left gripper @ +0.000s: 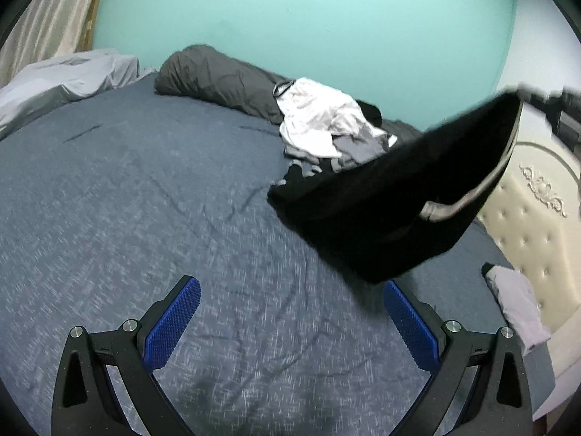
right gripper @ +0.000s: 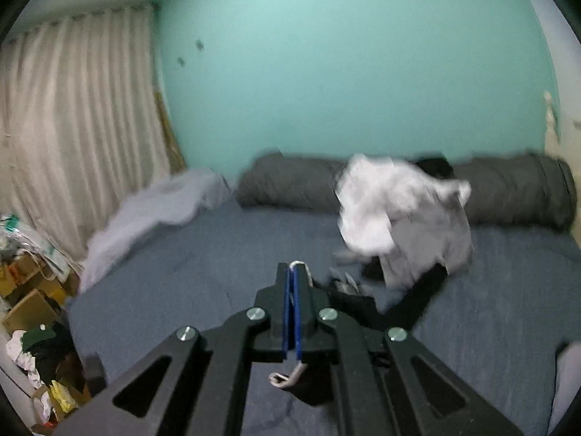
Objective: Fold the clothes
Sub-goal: 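Pull the black shorts out of the pile with the right gripper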
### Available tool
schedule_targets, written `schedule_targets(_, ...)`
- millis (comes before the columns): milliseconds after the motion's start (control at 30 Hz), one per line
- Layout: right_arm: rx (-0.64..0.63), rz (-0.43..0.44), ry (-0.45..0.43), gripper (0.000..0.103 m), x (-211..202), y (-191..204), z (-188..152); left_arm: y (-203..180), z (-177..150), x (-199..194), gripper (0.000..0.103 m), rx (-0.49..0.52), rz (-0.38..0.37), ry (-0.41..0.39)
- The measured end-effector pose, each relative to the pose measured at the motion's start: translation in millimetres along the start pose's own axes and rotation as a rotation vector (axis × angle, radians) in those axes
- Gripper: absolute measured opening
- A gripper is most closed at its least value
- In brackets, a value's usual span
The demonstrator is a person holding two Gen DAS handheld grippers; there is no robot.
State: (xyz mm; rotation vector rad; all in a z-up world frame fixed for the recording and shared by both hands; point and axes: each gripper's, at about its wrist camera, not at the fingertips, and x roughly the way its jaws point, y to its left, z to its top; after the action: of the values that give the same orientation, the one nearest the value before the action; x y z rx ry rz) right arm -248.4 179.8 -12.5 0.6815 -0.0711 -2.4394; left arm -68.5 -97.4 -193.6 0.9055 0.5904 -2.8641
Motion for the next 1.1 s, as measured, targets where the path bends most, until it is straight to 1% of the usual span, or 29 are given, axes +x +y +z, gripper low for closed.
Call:
schedule_targets(167, 0.139, -0.054, 0.122, 0.003, 47, -42, -70, -11, -13, 14, 0.103, 0.066, -0.018, 0.032)
schedule_targets(267, 0.161, -0.104, 0.176, 0.004, 70, -61, -102, -16, -19, 27, 0.103, 0.108, -0.027, 0.049)
schedule_targets(333, 0.139, -0.134, 0.204, 0.004, 81, -71, -120, -14, -22, 39, 0.103, 0.091, -0.024, 0.078)
schedule_targets(400, 0.1, -0.18, 0.225, 0.004, 85, -78, -134, -15, -24, 51, 0.103, 0.074, -0.035, 0.111)
schedule_targets(467, 0.075, -0.239, 0.238, 0.005, 88, -89, -147, -19, -27, 62, 0.103, 0.077, -0.039, 0.139)
schedule_targets(533, 0.1, -0.304, 0.238, 0.008, 86, -105, -161, -22, -27, 68, 0.103, 0.086, -0.038, 0.153)
schedule_targets(633, 0.215, -0.36, 0.212, 0.017, 73, -132, -185, -33, -30, 78, 0.103, 0.114, -0.044, 0.171)
schedule_targets(700, 0.313, -0.342, 0.176, 0.021, 59, -144, -203, -43, -35, 86, 0.103, 0.136, -0.054, 0.19)
schedule_targets(733, 0.352, -0.336, 0.162, 0.025, 53, -148, -211, -48, -38, 90, 0.103, 0.147, -0.062, 0.202)
schedule_targets(767, 0.376, -0.337, 0.151, 0.03, 48, -150, -217, -53, -40, 94, 0.103, 0.157, -0.071, 0.216)
schedule_targets(800, 0.398, -0.332, 0.141, 0.031, 43, -150, -224, -56, -41, 96, 0.103, 0.165, -0.076, 0.221)
schedule_targets(867, 0.441, -0.308, 0.12, 0.032, 34, -150, -236, -63, -44, 99, 0.102, 0.186, -0.085, 0.223)
schedule_targets(967, 0.497, -0.248, 0.106, 0.033, 28, -146, -251, -70, -45, 101, 0.102, 0.216, -0.107, 0.225)
schedule_targets(1100, 0.496, -0.143, 0.106, 0.033, 36, -129, -255, -76, -45, 107, 0.101, 0.235, -0.142, 0.238)
